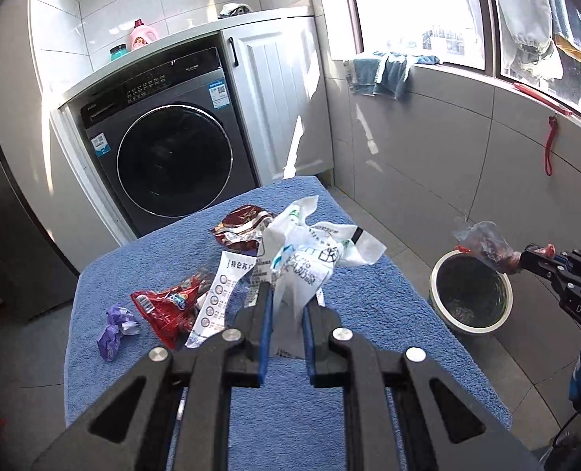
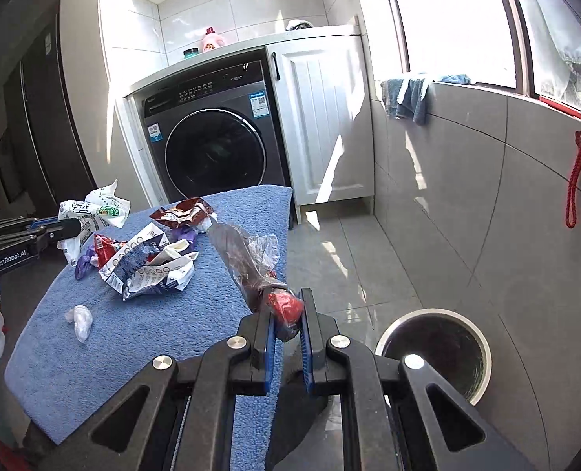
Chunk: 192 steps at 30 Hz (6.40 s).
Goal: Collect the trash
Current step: 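Carry both held items over the trash bin and open both tools, then return both tools to the table above the remaining trash, then grasp the blue-white milk carton with the right tool while the left tool grasps the clear plastic bag, then carry the carton and plastic bag over the bin and open both tools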
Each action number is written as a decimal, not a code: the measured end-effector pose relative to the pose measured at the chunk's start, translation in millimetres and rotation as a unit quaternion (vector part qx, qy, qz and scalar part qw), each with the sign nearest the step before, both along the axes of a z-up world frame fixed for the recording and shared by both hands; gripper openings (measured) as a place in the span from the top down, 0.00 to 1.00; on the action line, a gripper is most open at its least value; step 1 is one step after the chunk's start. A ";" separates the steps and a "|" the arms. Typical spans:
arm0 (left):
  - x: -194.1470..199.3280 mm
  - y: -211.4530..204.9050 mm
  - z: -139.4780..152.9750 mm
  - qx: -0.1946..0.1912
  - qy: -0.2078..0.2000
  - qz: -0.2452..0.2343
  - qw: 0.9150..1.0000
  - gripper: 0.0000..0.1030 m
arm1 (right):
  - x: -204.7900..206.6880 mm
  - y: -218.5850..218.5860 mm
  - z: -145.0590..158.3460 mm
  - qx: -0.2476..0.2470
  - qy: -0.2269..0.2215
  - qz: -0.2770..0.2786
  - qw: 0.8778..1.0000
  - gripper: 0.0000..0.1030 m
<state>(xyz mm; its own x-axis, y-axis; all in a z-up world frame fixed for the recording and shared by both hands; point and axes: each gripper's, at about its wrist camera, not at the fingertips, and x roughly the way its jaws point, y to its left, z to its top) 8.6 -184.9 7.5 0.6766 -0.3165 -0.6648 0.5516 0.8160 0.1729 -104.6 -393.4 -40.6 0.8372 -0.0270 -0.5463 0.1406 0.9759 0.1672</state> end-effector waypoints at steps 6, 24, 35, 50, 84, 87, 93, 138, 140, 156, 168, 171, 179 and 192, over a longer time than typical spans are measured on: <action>7.4 -106.7 -29.1 0.004 0.063 -0.108 0.992 0.87 | -14.6 -70.8 -33.8 0.006 0.041 -0.094 0.995 0.90; 36.5 -315.8 -139.4 -0.019 0.245 -0.217 0.945 0.77 | 28.7 -188.8 -142.9 0.049 0.129 -0.190 0.972 0.87; 48.6 -323.6 -150.7 -0.039 0.260 -0.217 0.940 0.59 | 24.9 -208.9 -178.1 0.058 0.150 -0.209 0.965 0.71; 36.9 -166.9 -54.0 -0.096 0.144 -0.141 0.975 0.48 | 15.0 -140.7 -77.7 0.018 0.070 -0.152 0.986 0.66; 29.8 175.6 -88.5 -0.138 0.151 0.144 0.968 0.41 | 115.5 149.6 5.1 -0.009 0.034 0.141 0.989 0.50; 37.3 167.4 -108.0 -0.134 0.186 0.141 0.963 0.41 | 129.5 157.3 -4.9 0.003 0.050 0.155 0.987 0.49; 51.6 157.0 -130.8 -0.113 0.212 0.136 0.961 0.42 | 156.9 174.4 -21.1 0.016 0.075 0.180 0.981 0.47; 35.4 218.1 -70.0 -0.164 0.115 0.140 0.970 0.74 | 178.7 165.7 -29.9 0.261 0.101 0.222 0.934 0.76; 30.7 213.5 -60.4 -0.157 0.101 0.132 0.974 0.74 | 164.9 159.3 -20.2 0.259 0.086 0.223 0.936 0.76; 23.8 15.1 -9.1 -0.123 0.074 -0.077 0.987 0.74 | 60.4 25.0 22.6 0.087 0.022 0.027 0.996 0.76; 19.0 -190.7 -46.3 -0.089 0.168 -0.228 0.955 0.74 | 31.7 -111.2 -49.4 0.058 0.099 -0.136 0.984 0.76; 23.4 -232.4 -65.8 -0.078 0.189 -0.247 0.947 0.74 | 32.4 -136.4 -69.3 0.061 0.115 -0.160 0.979 0.76; 46.8 -303.5 -119.1 -0.072 0.254 -0.255 0.930 0.73 | 50.0 -185.4 -117.0 0.077 0.148 -0.194 0.967 0.76; 57.1 -337.9 -137.5 -0.098 0.304 -0.260 0.911 0.52 | 51.3 -205.7 -148.1 0.062 0.179 -0.229 0.955 0.62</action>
